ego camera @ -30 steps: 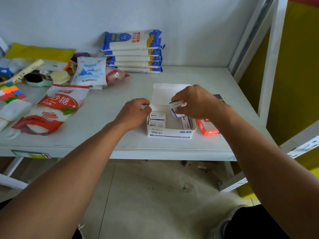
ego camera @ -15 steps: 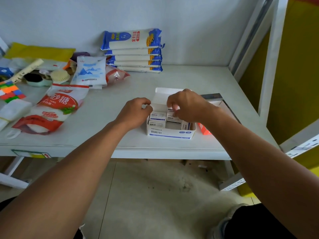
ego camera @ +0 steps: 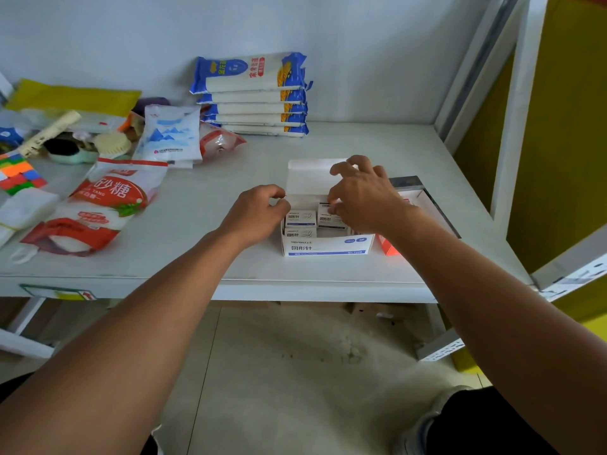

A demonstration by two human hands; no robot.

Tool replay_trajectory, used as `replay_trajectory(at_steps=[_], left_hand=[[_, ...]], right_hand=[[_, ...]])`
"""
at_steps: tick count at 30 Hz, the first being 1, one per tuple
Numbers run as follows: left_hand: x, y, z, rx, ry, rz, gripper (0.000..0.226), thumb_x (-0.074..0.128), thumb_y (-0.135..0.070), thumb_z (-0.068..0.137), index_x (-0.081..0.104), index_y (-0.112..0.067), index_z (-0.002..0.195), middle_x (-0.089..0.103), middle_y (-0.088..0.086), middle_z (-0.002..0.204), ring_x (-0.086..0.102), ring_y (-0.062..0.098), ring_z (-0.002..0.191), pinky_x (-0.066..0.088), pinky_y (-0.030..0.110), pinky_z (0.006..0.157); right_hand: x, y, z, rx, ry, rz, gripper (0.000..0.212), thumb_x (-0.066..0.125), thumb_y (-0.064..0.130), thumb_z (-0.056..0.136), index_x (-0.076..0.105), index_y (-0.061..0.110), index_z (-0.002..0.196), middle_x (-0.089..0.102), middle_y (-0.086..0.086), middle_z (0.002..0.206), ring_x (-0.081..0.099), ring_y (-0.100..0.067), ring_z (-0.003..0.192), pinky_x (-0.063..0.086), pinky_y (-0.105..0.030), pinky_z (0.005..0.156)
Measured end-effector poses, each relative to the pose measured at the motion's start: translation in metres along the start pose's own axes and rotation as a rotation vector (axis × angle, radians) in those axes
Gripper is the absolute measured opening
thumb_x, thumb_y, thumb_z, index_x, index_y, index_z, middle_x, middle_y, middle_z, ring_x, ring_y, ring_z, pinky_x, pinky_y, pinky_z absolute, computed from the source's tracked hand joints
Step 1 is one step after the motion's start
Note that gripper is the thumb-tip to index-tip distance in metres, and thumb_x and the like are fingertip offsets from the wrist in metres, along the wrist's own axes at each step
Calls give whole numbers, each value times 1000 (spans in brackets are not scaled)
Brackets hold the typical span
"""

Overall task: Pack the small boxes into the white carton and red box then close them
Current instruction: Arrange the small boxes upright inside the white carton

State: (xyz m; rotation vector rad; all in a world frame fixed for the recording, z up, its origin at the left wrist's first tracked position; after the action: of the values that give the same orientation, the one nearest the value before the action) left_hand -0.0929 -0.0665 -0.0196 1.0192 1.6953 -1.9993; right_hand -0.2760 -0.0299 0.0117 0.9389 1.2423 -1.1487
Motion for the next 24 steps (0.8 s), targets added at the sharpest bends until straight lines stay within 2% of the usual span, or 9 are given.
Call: replay_trajectory(at_steps=[6, 10, 13, 15, 17, 20, 22, 24], left_hand=[[0, -2, -1, -12, -4, 8, 28, 49, -28, 91, 64, -20, 113, 67, -1, 115, 63, 18, 95, 47, 29, 78], [1, -3, -2, -4, -20, 53, 28, 48, -28, 91, 65, -17, 111, 67, 2, 113, 62, 20, 96, 49, 33, 82], [1, -2, -2, 1, -26, 63, 27, 49, -28, 91, 65, -17, 110, 67, 1, 113, 62, 20, 95, 50, 36, 85], [1, -2, -2, 5, -24, 60, 26, 49, -28, 90, 65, -19, 108, 67, 0, 111, 63, 20, 93, 51, 35, 84], [1, -4, -2, 12, -17, 54, 25, 49, -27, 91, 65, -19, 109, 67, 0, 111, 63, 19, 91, 50, 33, 81], [3, -5, -1, 9, -12, 64, 31, 48, -26, 93, 62, -17, 119, 63, 2, 120, 61, 19, 98, 46, 29, 81], [4, -5, -1, 5, -12, 75, 37, 48, -27, 93, 58, -16, 126, 61, 3, 127, 60, 18, 101, 44, 27, 82], [4, -5, -1, 6, -13, 68, 37, 48, -26, 93, 57, -16, 128, 61, 3, 127, 59, 15, 97, 42, 25, 81]], right_hand=[[3, 4, -1, -62, 38, -87, 28, 54, 40, 92, 70, 26, 110, 38, 3, 151, 18, -28, 143, 29, -48, 105], [15, 1, -5, -39, 214, 3, 49, 41, 60, 91, 70, 26, 112, 30, 5, 155, 12, -28, 145, 18, -52, 110], [23, -5, -13, -42, 263, 95, 57, 51, 71, 78, 67, 33, 117, 24, 4, 157, 9, -29, 145, 13, -54, 113], [19, -9, -13, -19, 234, 144, 50, 59, 64, 77, 68, 33, 115, 27, 3, 156, 11, -28, 145, 15, -53, 113], [10, -11, -9, 11, 221, 165, 42, 57, 56, 84, 69, 29, 115, 30, 3, 153, 11, -27, 144, 16, -52, 112], [9, -11, -2, 52, 345, 125, 49, 46, 54, 92, 63, 22, 124, 31, 1, 153, 7, -28, 145, 13, -53, 113], [15, -8, 1, 71, 388, 65, 52, 48, 54, 90, 60, 19, 126, 37, 2, 150, 10, -28, 145, 16, -54, 112], [14, -4, 3, 72, 264, 51, 46, 56, 52, 86, 64, 19, 117, 48, 1, 140, 24, -27, 139, 28, -54, 107]])
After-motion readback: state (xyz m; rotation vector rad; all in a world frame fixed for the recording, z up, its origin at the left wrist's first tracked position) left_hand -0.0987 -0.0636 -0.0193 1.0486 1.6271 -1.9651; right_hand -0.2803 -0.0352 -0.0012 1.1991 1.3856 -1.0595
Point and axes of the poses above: each hand's wrist, its own z-axis towards the middle knuckle, its own x-axis out of the palm, y = z × x, the point moved 4 cm from there along z, towards the middle knuckle
